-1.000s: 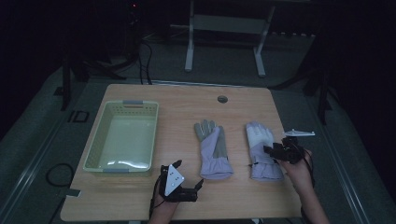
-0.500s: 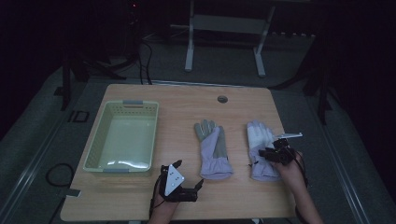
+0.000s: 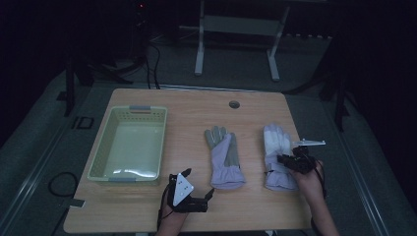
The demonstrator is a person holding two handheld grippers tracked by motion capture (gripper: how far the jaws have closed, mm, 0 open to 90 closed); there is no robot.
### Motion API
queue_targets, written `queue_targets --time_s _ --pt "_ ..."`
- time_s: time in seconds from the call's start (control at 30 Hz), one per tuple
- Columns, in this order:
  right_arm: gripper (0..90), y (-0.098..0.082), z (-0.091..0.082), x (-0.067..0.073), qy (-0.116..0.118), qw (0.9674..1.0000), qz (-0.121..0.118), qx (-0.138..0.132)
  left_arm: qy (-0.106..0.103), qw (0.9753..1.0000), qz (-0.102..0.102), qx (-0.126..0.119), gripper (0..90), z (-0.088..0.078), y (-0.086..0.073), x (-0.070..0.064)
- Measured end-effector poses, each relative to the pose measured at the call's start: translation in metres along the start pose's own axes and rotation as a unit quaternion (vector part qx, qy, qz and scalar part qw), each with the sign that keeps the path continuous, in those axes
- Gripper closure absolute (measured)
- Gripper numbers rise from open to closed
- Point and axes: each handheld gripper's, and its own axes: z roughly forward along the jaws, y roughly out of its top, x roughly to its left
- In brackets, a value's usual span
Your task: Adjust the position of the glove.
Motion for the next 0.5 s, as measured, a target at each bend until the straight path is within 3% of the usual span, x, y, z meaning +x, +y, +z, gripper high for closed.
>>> queue_targets --time_s 0.2,0.33,0.5 --pt "80.4 0.011 -0.021 0.002 0.015 0.9997 0.009 -0.016 0.0 1.0 0.001 0.0 0.0 0.0 0.0 0.0" --pt "80.5 0.026 -0.044 0.011 0.013 0.9989 -0.009 -0.043 0.001 1.0 0.001 0.0 0.0 0.0 0.0 0.0" --pt "80.4 0.046 -0.069 0.021 0.031 0.9974 -0.024 -0.061 0.001 1.0 0.002 0.001 0.0 0.0 0.0 0.0"
